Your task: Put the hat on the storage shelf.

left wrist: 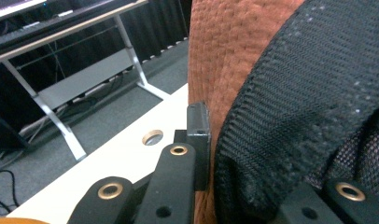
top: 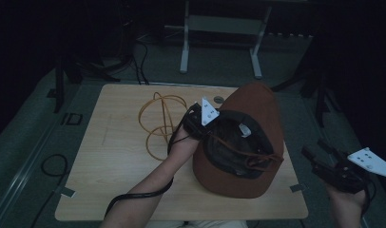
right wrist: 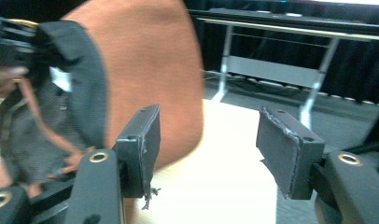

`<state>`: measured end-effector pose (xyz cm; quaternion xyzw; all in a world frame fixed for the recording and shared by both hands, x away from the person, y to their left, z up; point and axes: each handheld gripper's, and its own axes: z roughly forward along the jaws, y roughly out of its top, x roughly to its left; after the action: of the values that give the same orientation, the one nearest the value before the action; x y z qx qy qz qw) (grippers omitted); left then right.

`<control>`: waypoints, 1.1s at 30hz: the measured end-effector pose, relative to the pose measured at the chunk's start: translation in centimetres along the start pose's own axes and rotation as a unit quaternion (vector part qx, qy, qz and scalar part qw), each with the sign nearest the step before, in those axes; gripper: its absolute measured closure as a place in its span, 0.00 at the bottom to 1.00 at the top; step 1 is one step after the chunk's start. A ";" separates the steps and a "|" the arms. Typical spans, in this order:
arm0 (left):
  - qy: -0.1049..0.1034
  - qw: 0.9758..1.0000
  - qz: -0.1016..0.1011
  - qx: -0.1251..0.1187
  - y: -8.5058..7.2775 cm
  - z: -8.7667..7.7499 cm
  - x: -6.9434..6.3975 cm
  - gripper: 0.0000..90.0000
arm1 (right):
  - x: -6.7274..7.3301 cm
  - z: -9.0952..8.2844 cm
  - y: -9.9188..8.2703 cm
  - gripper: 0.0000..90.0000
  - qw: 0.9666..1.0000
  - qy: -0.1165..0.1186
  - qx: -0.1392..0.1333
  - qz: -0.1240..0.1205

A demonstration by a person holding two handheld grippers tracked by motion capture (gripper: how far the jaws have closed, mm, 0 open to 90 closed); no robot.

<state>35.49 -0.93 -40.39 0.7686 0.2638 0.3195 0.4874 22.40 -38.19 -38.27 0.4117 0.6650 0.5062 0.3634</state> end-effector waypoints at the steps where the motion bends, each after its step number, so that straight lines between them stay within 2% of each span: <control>1: -0.001 1.000 -0.002 -0.004 0.0 -0.1 0.1 0.97 | -0.2 0.0 -0.1 0.45 1.000 -0.006 0.003 0.000; 3: -0.013 1.000 -0.008 -0.015 -0.1 -0.2 0.3 0.97 | -0.9 0.2 -0.6 0.46 1.000 -0.012 0.011 0.009; 5: -0.015 1.000 -0.011 -0.023 0.0 -0.4 0.5 0.97 | -1.5 0.6 -1.3 0.46 0.999 -0.013 0.023 0.018; 8: -0.032 0.998 -0.014 -0.046 0.1 -0.7 0.8 0.97 | -2.0 1.3 -2.2 0.46 0.999 -0.010 0.039 0.022; 9: -0.043 0.997 -0.014 -0.056 0.1 -0.8 0.9 0.97 | -2.1 1.5 -2.5 0.46 0.999 -0.009 0.042 0.025; 10: -0.048 0.997 -0.018 -0.063 0.1 -0.9 0.9 0.97 | -2.2 1.7 -2.7 0.46 0.999 -0.007 0.045 0.029; 11: -0.048 0.996 -0.013 -0.068 0.2 -1.0 0.9 0.97 | -2.3 1.8 -2.8 0.46 0.998 -0.006 0.046 0.031; 12: -0.063 0.995 -0.015 -0.079 0.2 -1.1 1.0 0.97 | -2.4 1.9 -2.9 0.46 0.998 -0.005 0.048 0.033; 15: -0.069 0.994 -0.012 -0.088 0.1 -1.2 1.2 0.97 | -2.4 1.9 -2.8 0.46 0.998 -0.003 0.047 0.032; 16: -0.081 0.992 -0.014 -0.098 0.1 -1.2 1.4 0.97 | -2.5 1.9 -2.8 0.46 0.998 -0.002 0.045 0.034; 17: -0.081 0.992 -0.012 -0.098 0.0 -1.2 1.4 0.96 | -2.5 1.8 -2.6 0.46 0.998 0.001 0.045 0.032; 19: -0.107 0.988 -0.015 -0.112 -0.2 -1.1 1.7 0.96 | -2.4 1.7 -2.4 0.47 0.999 0.003 0.039 0.031; 20: -0.110 0.987 -0.011 -0.116 -0.2 -1.1 1.7 0.96 | -2.4 1.6 -2.2 0.47 0.999 0.008 0.036 0.032; 21: -0.125 0.984 -0.005 -0.127 -0.3 -1.1 1.8 0.96 | -2.4 1.6 -2.1 0.47 0.999 0.011 0.033 0.031; 23: -0.142 0.981 0.002 -0.135 -0.5 -1.0 1.8 0.96 | -2.2 1.6 -1.8 0.47 0.999 0.022 0.027 0.031; 24: -0.162 0.977 0.004 -0.142 -0.5 -0.9 1.9 0.96 | -2.2 1.6 -1.7 0.48 0.999 0.029 0.022 0.030; 26: -0.175 0.974 0.015 -0.145 -0.6 -0.8 1.7 0.96 | -2.0 1.8 -1.4 0.48 0.999 0.035 0.021 0.024; 27: -0.198 0.968 0.014 -0.153 -0.7 -0.7 1.8 0.96 | -1.9 1.8 -1.3 0.48 0.999 0.036 0.021 0.021; 28: -0.201 0.967 0.019 -0.153 -0.7 -0.6 1.7 0.96 | -1.7 2.0 -1.2 0.48 0.999 0.040 0.021 0.017; 29: -0.208 0.965 0.026 -0.155 -0.7 -0.5 1.7 0.96 | -1.6 2.1 -1.2 0.48 0.999 0.044 0.021 0.015; 30: -0.224 0.960 0.029 -0.164 -0.7 -0.5 1.7 0.96 | -1.3 2.3 -1.1 0.48 0.998 0.049 0.022 0.014; 31: -0.231 0.957 0.044 -0.172 -0.7 -0.4 1.5 0.96 | -1.1 2.4 -1.1 0.48 0.998 0.057 0.023 0.013; 32: -0.242 0.953 0.048 -0.177 -0.7 -0.3 1.5 0.96 | -0.7 2.7 -1.0 0.48 0.997 0.070 0.022 0.008; 33: -0.254 0.947 0.055 -0.189 -0.7 -0.1 1.4 0.96 | -0.4 2.8 -1.0 0.48 0.997 0.078 0.022 0.006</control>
<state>36.28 0.44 -40.66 0.7314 0.0235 0.1834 0.6564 24.88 -37.71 -39.87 0.3829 0.7000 0.5241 0.2979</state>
